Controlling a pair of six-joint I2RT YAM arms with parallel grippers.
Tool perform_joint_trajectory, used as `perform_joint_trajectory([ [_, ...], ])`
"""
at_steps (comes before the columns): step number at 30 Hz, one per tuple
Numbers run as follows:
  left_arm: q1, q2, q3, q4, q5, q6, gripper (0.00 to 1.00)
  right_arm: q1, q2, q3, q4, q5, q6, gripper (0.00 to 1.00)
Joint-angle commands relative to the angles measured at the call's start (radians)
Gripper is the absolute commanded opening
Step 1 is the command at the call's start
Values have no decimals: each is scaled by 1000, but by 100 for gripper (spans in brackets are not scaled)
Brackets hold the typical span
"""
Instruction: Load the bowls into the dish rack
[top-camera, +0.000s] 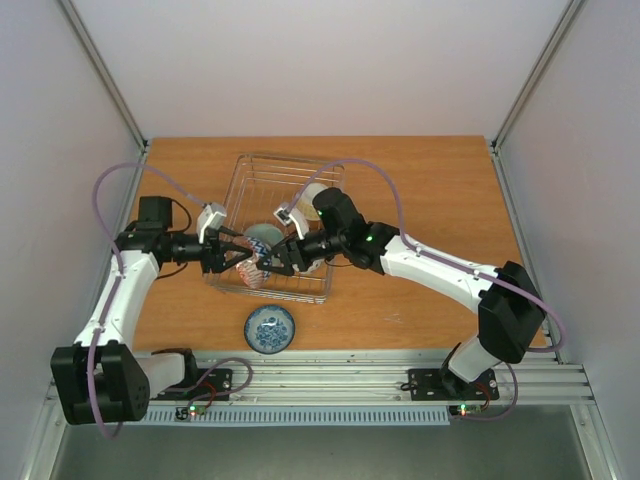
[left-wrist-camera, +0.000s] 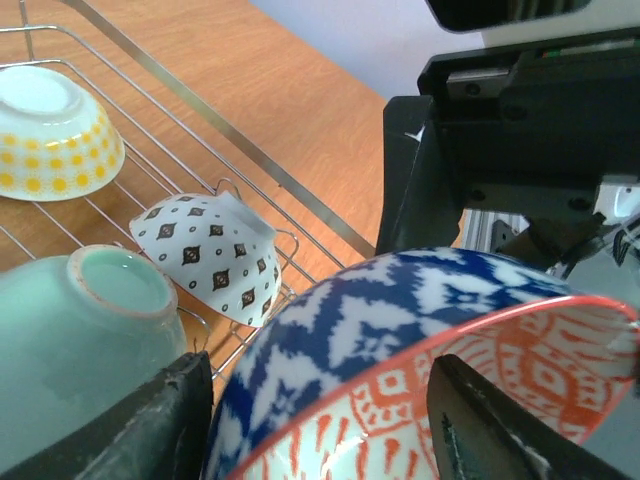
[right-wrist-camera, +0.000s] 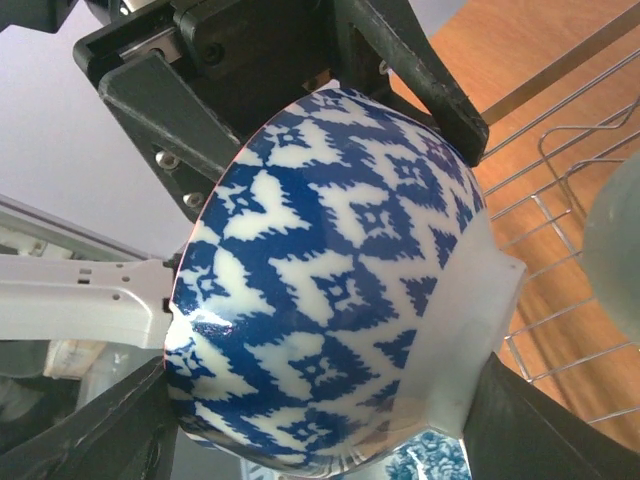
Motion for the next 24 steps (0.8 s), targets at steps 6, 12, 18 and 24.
perform_joint_trajectory([
  [6, -1, -116, -88, 270, -114, -202, 66, -20, 38, 168, -187, 347, -145, 1],
  [12, -1, -118, -105, 365, -269, -301, 67, -37, 199, 431, -367, 585, -269, 1],
  [18, -2, -115, -110, 381, -307, -320, 67, -39, 406, 722, -479, 977, -401, 1],
  [24, -2, -108, -111, 378, -299, -315, 67, -55, 597, 950, -522, 1117, -513, 1],
])
